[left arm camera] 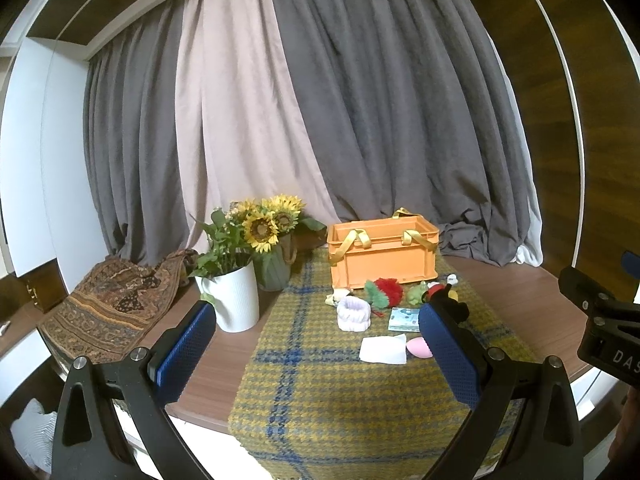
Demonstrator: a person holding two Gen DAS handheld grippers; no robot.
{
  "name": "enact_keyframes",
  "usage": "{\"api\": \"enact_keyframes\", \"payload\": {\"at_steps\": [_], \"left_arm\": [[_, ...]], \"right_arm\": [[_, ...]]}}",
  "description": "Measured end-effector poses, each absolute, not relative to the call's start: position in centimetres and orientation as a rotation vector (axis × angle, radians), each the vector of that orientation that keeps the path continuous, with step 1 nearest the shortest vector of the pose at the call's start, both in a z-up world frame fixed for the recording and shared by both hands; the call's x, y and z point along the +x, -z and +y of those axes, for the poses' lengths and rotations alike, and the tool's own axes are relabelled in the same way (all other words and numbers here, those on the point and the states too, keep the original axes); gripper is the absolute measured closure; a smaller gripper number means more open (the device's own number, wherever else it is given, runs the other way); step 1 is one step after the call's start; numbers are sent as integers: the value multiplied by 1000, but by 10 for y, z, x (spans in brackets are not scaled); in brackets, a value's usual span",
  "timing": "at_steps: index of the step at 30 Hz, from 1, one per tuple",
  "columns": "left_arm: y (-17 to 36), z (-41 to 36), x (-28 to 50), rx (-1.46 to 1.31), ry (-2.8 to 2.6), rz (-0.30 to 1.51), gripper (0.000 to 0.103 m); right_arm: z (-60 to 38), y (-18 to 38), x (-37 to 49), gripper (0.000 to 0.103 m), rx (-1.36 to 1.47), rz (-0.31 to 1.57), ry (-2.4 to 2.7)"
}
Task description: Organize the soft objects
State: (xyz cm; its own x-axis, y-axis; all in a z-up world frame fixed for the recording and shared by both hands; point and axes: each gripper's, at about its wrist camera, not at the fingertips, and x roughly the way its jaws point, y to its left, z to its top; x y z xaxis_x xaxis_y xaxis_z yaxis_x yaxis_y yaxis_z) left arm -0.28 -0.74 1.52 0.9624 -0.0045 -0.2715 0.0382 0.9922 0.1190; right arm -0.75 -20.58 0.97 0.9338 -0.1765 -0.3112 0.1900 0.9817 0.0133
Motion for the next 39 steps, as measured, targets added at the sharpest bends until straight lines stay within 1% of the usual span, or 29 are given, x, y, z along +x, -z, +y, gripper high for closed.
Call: {"api": "enact_keyframes", "payload": {"at_steps": [30,39], "left_arm": [[-8,-16,3,134,49,278,0],[-4,-16,7,138,47,270,0]], "right_arm": [[-215,-4,-2,0,46,323,190],[-215,6,6,0,46,342,188]]}}
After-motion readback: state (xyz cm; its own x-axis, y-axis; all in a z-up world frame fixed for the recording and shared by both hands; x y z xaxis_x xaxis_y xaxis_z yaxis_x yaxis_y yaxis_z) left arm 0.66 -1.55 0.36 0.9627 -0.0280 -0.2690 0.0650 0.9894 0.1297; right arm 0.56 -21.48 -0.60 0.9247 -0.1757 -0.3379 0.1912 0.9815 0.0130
